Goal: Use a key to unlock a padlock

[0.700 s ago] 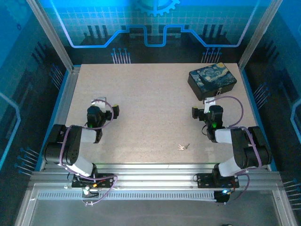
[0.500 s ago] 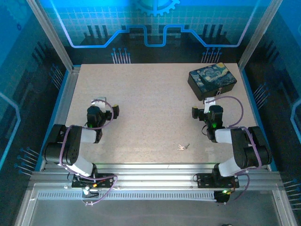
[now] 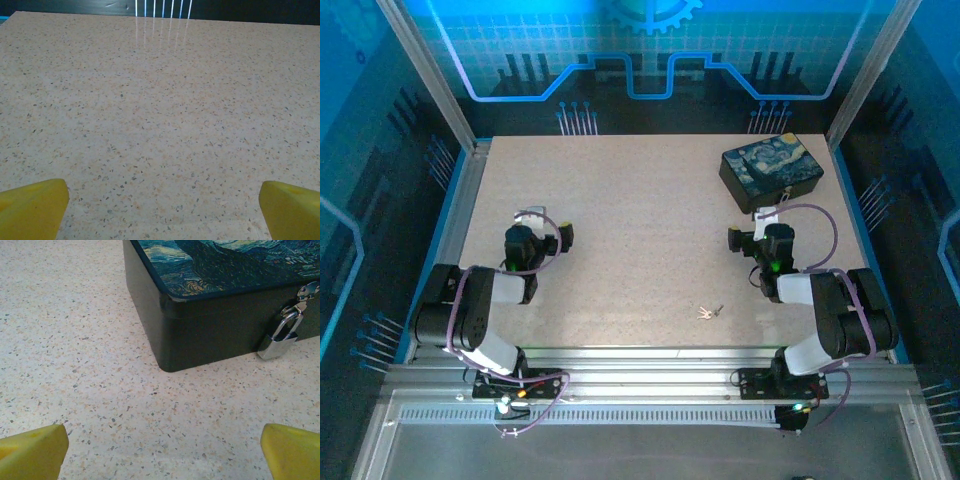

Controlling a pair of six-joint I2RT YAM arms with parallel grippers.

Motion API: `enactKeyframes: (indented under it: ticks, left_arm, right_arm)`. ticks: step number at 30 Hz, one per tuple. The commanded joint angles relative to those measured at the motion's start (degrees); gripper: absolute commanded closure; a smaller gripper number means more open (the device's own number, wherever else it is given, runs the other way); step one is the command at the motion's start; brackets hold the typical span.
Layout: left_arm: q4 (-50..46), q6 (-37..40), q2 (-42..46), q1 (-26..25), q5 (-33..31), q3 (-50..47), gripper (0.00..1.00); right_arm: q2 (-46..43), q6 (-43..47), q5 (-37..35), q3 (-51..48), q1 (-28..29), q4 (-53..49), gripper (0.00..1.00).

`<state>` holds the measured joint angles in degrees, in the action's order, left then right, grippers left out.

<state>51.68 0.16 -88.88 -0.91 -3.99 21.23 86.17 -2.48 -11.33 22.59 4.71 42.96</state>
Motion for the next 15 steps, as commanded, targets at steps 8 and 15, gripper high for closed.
enactKeyframes:
  ticks: [8,15]
  left_arm:
    - [0.00,0.43,0.27,0.73,1.57,1.09,0.01]
    - [-7.08,-1.76,4.73,3.05,3.36,3.09,0.01]
  right_arm:
    - [-0.12,0.80,0.52,1.05,-0.52,2.39,0.00]
    - [-6.29,-2.60,-3.41,5.44,-1.87,-10.52,0.00]
